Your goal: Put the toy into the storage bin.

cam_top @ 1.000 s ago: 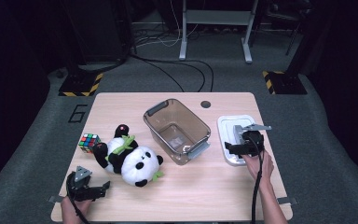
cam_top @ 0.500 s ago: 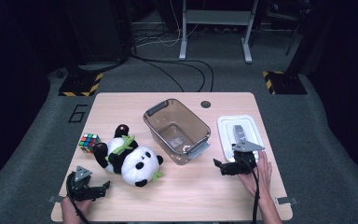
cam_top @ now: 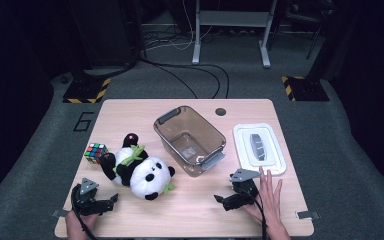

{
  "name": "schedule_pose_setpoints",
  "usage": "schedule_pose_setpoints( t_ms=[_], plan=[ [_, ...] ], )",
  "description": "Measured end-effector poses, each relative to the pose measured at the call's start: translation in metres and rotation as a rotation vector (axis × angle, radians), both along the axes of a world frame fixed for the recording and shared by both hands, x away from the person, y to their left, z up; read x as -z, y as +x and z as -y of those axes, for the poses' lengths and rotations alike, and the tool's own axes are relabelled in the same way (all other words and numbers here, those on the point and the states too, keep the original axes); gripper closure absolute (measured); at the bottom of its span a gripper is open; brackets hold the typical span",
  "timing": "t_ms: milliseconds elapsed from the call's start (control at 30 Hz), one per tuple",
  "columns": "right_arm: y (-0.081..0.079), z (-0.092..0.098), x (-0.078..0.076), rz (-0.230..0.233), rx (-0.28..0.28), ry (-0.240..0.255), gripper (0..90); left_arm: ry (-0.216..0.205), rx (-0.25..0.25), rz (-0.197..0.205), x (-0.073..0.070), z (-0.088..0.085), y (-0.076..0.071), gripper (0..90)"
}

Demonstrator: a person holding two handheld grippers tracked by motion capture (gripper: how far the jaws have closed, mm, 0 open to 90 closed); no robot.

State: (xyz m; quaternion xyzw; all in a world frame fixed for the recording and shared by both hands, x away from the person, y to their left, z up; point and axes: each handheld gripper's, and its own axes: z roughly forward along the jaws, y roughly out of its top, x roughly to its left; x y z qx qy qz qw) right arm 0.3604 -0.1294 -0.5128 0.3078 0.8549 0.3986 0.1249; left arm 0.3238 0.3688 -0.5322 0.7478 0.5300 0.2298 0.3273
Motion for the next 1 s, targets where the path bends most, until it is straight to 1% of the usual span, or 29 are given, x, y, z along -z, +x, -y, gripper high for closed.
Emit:
schedule_pose_setpoints(
  t_ms=[67, 100, 167, 200, 233, 267, 300, 367, 433, 500, 600, 800, 900, 1000],
  plan=[
    [-0.002, -0.008, 0.004, 0.007, -0.013, -0.046, 0.0, 0.002, 0.002, -0.002, 0.0, 0.0, 0.0, 4.0],
    [-0.002, -0.012, 0.006, -0.003, -0.019, -0.072, 0.0, 0.002, 0.003, -0.003, 0.0, 0.0, 0.0, 4.0],
    [-0.003, -0.016, 0.013, -0.018, -0.035, -0.081, 0.0, 0.002, 0.002, -0.002, 0.0, 0.0, 0.0, 4.1],
    [-0.001, -0.018, 0.017, -0.016, -0.056, -0.088, 0.0, 0.001, -0.004, -0.003, 0.0, 0.0, 0.0, 4.0],
    [-0.002, -0.018, 0.017, -0.024, -0.056, -0.076, 0.0, 0.001, -0.009, -0.015, -0.001, -0.001, 0.0, 4.1],
    [-0.002, -0.019, 0.017, -0.025, -0.049, -0.075, 0.0, 0.002, -0.012, -0.017, -0.001, -0.001, 0.0, 4.2],
    [-0.002, -0.019, 0.017, -0.023, -0.049, -0.079, 0.0, -0.002, -0.015, -0.005, 0.0, 0.0, 0.0, 4.2],
    [-0.002, -0.019, 0.017, -0.021, -0.053, -0.081, 0.0, 0.001, -0.015, -0.011, -0.001, -0.001, 0.0, 4.2],
    [-0.003, -0.019, 0.017, -0.021, -0.052, -0.081, 0.0, -0.005, -0.009, -0.015, -0.001, -0.001, 0.0, 4.3],
    [-0.003, -0.019, 0.017, -0.021, -0.052, -0.081, 0.0, -0.007, -0.009, -0.004, 0.0, -0.002, 0.001, 4.8],
    [-0.003, -0.019, 0.017, -0.021, -0.051, -0.081, 0.0, -0.007, -0.007, -0.005, 0.0, -0.002, 0.0, 4.9],
    [-0.002, -0.019, 0.017, -0.021, -0.054, -0.081, 0.0, -0.006, -0.018, -0.005, 0.0, -0.002, 0.003, 4.9],
    [-0.002, -0.019, 0.017, -0.021, -0.059, -0.081, 0.0, -0.004, -0.014, -0.012, -0.001, -0.003, 0.003, 5.0],
    [0.0, -0.02, 0.017, -0.013, -0.063, -0.08, 0.0, -0.003, -0.013, 0.003, -0.001, -0.003, 0.0, 6.6]
  ],
)
